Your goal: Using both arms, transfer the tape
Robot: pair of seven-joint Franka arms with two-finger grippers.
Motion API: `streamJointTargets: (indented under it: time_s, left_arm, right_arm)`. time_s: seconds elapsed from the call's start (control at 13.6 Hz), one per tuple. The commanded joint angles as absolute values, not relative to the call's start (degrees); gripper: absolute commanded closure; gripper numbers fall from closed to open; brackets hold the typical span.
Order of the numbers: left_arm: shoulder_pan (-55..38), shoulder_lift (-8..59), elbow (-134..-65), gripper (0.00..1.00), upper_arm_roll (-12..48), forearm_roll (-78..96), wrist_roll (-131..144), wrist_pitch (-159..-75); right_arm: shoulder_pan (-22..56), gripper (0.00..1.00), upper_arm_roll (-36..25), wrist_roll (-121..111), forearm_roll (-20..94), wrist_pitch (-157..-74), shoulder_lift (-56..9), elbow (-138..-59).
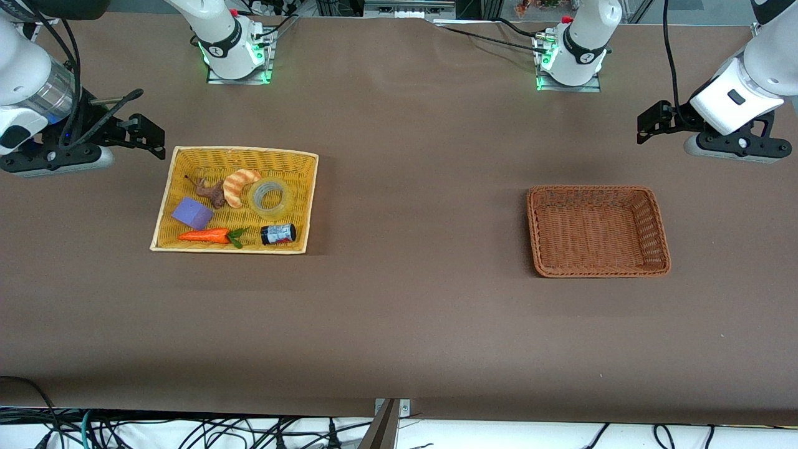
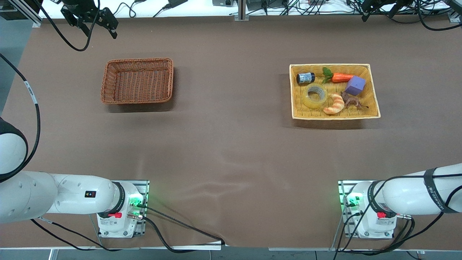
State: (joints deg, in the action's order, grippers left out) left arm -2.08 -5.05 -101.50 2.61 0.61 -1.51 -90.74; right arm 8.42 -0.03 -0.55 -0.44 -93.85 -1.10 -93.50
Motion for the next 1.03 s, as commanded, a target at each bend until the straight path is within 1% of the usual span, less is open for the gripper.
streamJointTargets:
  time_s: [0.0,0.51,0.73,0.95]
  left_arm:
    - [-1.49,-5.27,-101.69,0.0,3.16,0.35,-1.76,-91.23]
    - [-1.58,-5.1,-101.69,0.0,3.25,0.26,-1.67,-91.49]
    - [-1.5,-3.0,-99.68,0.0,3.08,0.26,-1.67,-92.55]
    - [-1.49,-2.46,-99.14,0.0,2.99,0.26,-1.58,-92.46]
  right_arm:
    - [8.0,0.0,0.35,-1.41,-0.97,-93.6,-1.49,-92.46]
    - [8.0,0.0,0.35,-1.49,-1.05,-93.6,-1.49,-92.46]
    - [8.0,0.0,0.35,-1.49,-1.05,-93.69,-1.49,-92.46]
    - [8.0,0.0,0.35,-1.49,-1.05,-93.6,-1.49,-92.46]
